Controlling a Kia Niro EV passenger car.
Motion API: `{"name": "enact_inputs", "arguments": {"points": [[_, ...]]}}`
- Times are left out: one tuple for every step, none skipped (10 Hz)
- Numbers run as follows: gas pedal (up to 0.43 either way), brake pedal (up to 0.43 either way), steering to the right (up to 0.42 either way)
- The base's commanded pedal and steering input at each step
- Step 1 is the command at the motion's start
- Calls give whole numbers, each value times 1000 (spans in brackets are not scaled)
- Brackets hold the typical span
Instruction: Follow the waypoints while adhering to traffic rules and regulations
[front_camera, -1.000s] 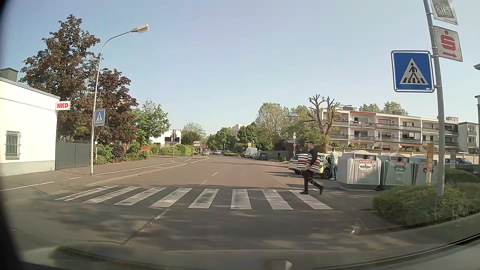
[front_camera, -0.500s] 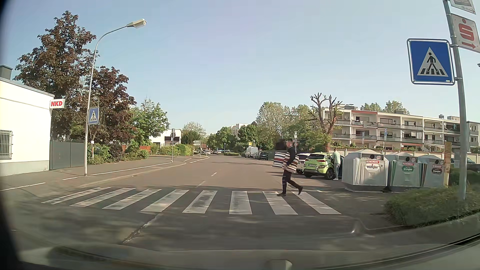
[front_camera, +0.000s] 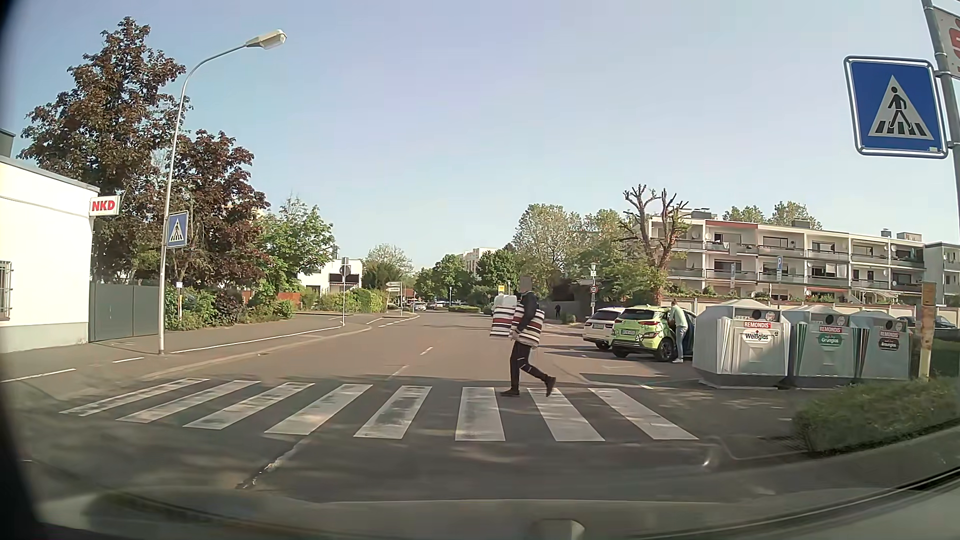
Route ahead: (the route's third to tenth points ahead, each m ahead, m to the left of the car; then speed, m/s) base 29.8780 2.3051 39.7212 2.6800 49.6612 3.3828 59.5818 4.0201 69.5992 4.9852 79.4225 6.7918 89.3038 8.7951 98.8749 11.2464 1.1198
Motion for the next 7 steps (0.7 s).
{"name": "enact_inputs", "arguments": {"points": [[28,30,-10],[47,30,-10],[47,30,-10],[47,30,-10],[59,30,-10],[59,30,-10],[59,30,-10]]}}
